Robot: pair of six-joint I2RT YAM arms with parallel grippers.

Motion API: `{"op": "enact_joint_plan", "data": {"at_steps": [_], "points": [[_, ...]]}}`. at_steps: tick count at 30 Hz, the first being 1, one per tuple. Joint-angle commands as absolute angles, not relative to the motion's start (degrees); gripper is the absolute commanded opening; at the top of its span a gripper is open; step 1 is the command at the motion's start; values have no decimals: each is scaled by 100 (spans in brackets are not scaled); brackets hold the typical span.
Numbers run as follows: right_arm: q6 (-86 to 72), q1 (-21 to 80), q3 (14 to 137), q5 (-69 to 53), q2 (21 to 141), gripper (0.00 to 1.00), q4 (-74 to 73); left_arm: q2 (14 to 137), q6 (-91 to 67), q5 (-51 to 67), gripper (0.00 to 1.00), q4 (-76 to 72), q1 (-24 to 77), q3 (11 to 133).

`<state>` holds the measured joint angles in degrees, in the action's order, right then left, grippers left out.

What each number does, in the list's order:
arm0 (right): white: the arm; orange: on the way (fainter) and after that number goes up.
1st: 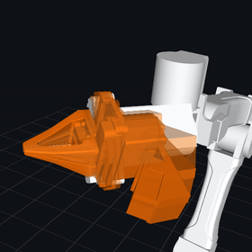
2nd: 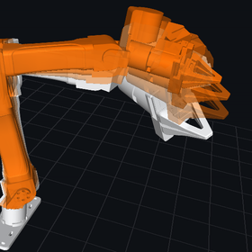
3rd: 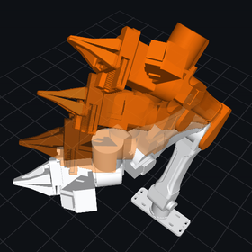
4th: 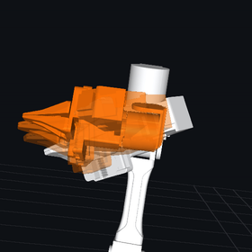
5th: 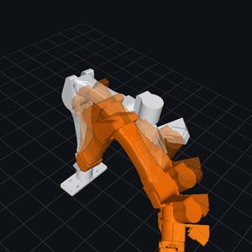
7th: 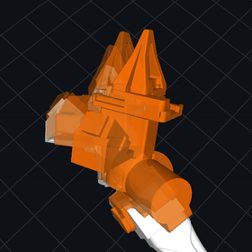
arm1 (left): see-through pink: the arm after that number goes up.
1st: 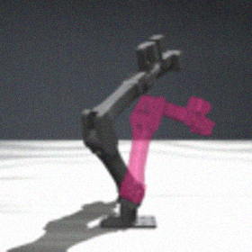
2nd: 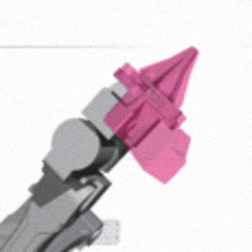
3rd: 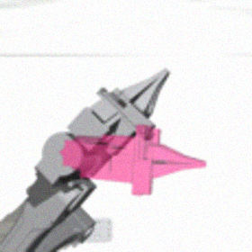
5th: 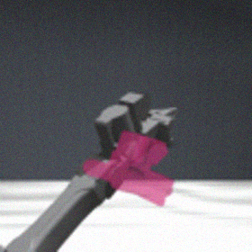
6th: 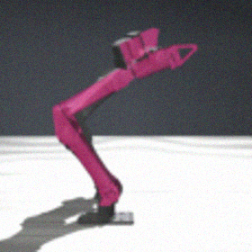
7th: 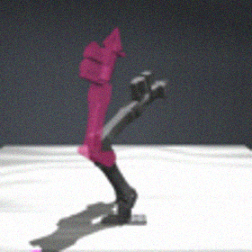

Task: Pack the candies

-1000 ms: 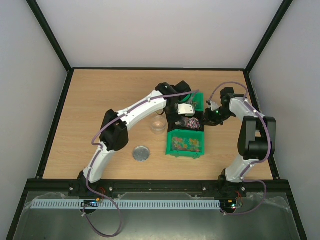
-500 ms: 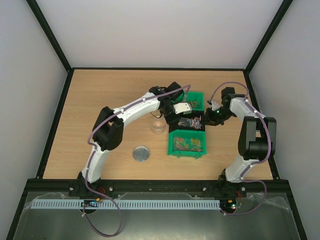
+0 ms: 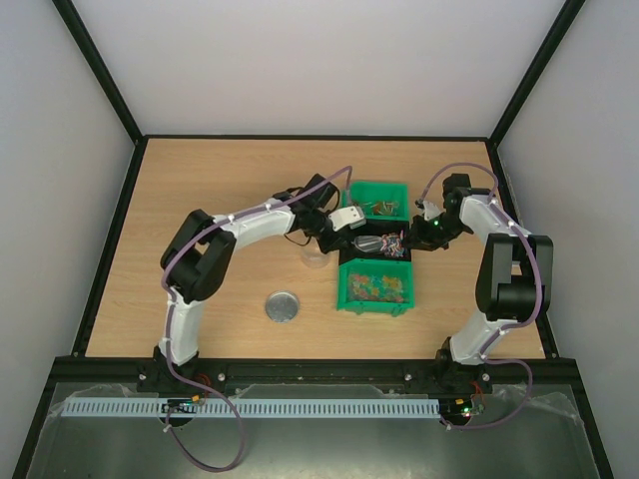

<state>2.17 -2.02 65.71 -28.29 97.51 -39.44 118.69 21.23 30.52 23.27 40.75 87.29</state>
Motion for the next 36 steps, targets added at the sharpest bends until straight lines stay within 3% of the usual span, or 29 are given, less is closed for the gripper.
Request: {"op": "enact_joint_plan", "data": {"at_steps": [1, 10, 18, 29, 36], "points": [[627, 27, 6457, -3441, 9716, 1, -4192, 11626, 2054, 3807, 2, 610, 4278, 8349], [665, 26, 6447, -3526, 9706, 1, -4212, 11799, 1905, 3761, 2, 256, 4429, 8318], [685, 26, 6448, -3423, 9745, 1, -4220, 11070, 1974, 3763, 2, 21, 4338, 7573], [711, 22, 6428, -3581, 9783, 1, -4191, 11669, 2065, 3321, 2, -18, 4523, 7853], [778, 21, 6453, -3565, 9770, 1, -4249, 11427, 2607, 3008, 2, -570, 4578, 7211]]}}
